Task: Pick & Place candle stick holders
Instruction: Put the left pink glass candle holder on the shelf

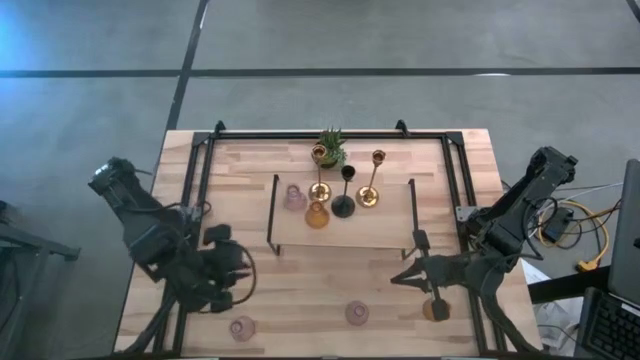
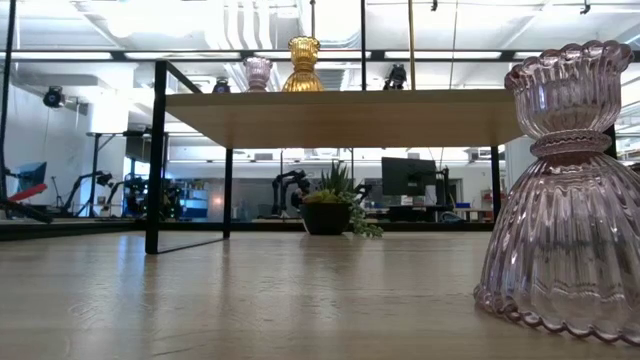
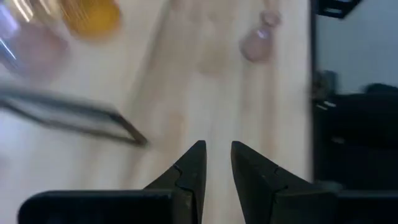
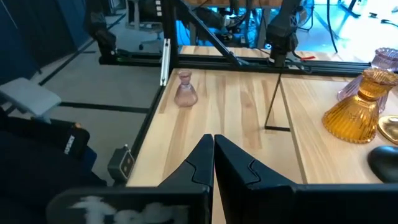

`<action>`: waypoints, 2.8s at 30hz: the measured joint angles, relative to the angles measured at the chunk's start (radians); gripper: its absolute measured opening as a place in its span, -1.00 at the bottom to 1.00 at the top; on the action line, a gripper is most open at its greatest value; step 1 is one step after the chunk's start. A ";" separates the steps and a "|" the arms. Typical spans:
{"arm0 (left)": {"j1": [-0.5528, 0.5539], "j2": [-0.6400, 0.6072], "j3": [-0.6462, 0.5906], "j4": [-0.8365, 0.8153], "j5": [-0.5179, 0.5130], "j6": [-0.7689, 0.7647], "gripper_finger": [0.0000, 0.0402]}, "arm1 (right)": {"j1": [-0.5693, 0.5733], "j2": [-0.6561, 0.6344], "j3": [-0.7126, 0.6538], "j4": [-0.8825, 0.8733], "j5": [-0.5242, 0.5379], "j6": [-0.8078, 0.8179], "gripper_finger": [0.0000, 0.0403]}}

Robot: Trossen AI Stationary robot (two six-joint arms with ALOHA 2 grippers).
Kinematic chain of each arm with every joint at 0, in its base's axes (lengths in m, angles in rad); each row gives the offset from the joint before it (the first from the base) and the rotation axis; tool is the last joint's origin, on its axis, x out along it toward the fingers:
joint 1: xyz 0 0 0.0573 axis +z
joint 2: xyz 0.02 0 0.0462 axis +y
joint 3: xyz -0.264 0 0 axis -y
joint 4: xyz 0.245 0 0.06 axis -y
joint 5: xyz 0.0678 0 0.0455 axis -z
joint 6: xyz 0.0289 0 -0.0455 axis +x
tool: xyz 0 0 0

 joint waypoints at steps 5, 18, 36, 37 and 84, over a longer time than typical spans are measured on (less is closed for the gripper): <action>-0.086 -0.018 -0.063 -0.010 0.106 -0.235 -0.61 | 0.000 -0.002 0.000 -0.003 0.011 -0.017 -0.96; -0.408 -0.014 -0.334 0.109 0.096 -0.632 -0.61 | -0.003 -0.005 0.000 0.008 0.160 -0.003 -0.96; -0.551 0.178 -0.529 0.740 0.092 -0.686 -0.61 | -0.003 -0.006 0.000 0.063 0.329 -0.005 -0.96; -0.551 0.196 -0.517 0.742 0.087 -0.679 -0.61 | -0.003 -0.006 0.000 0.063 0.329 -0.006 -0.96; -0.423 0.342 -0.502 0.658 -0.250 -0.532 -0.22 | -0.002 -0.071 0.000 0.001 0.326 0.064 -0.96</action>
